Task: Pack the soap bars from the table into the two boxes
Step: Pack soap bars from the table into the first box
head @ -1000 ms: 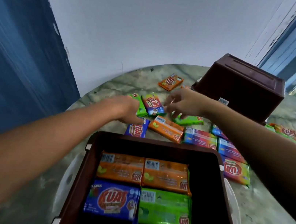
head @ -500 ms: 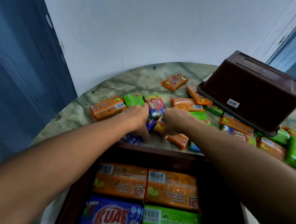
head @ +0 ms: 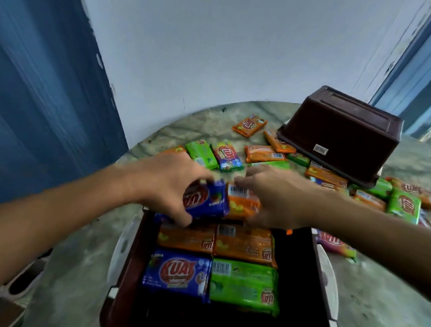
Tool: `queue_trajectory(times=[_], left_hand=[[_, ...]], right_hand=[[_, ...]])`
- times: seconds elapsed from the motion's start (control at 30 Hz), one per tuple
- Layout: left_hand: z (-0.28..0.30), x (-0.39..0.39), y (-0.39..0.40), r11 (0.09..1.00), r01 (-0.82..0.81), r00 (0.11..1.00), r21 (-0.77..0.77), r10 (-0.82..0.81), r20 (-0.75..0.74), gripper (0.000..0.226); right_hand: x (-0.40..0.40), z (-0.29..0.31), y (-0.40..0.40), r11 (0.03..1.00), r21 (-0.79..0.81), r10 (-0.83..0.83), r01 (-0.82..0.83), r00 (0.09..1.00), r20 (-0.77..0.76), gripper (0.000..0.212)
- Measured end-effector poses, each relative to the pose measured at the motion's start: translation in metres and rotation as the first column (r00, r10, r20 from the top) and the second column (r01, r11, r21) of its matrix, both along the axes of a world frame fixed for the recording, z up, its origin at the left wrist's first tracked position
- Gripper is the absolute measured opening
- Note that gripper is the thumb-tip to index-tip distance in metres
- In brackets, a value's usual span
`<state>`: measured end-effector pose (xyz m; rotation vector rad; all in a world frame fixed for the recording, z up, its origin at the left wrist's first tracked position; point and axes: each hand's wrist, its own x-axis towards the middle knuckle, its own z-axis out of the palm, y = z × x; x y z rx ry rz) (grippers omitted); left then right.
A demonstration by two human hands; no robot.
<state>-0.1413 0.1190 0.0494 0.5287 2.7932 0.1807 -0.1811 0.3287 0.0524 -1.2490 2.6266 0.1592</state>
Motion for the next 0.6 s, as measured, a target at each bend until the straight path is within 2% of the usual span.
queue_trajectory(times=[0.1,0.23,0.37,0.47,0.6], left_hand=[[-0.026,0.016,0.003,0.998,0.032,0.999,-0.058,-0.030,0.029,0.064],[-0.050,0.024,0.005,0.977,0.085,0.996,-0.193,-0.090,-0.020,0.073],[-0.061,0.036,0.010,0.972,0.061,0.994,-0.225,-0.079,-0.071,0.052],[-0.064,0.041,0.012,0.975,0.035,0.990,-0.221,-0.064,-0.124,0.038],[-0.067,0.045,0.014,0.983,-0.021,0.989,-0.185,-0.006,-0.146,0.038]], right_hand=[[0.023,-0.022,-0.001,0.998,0.056,0.000,0.002,1.000,-0.023,0.067],[0.030,-0.040,-0.001,0.999,0.028,-0.015,0.019,0.989,-0.146,0.069],[0.043,-0.053,0.006,0.999,0.023,-0.045,0.049,0.985,-0.164,0.064],[0.049,-0.064,0.006,0.996,-0.015,-0.087,0.086,0.980,-0.180,0.049],[0.060,-0.090,-0.003,0.982,-0.066,-0.188,0.179,0.965,-0.183,0.042]])
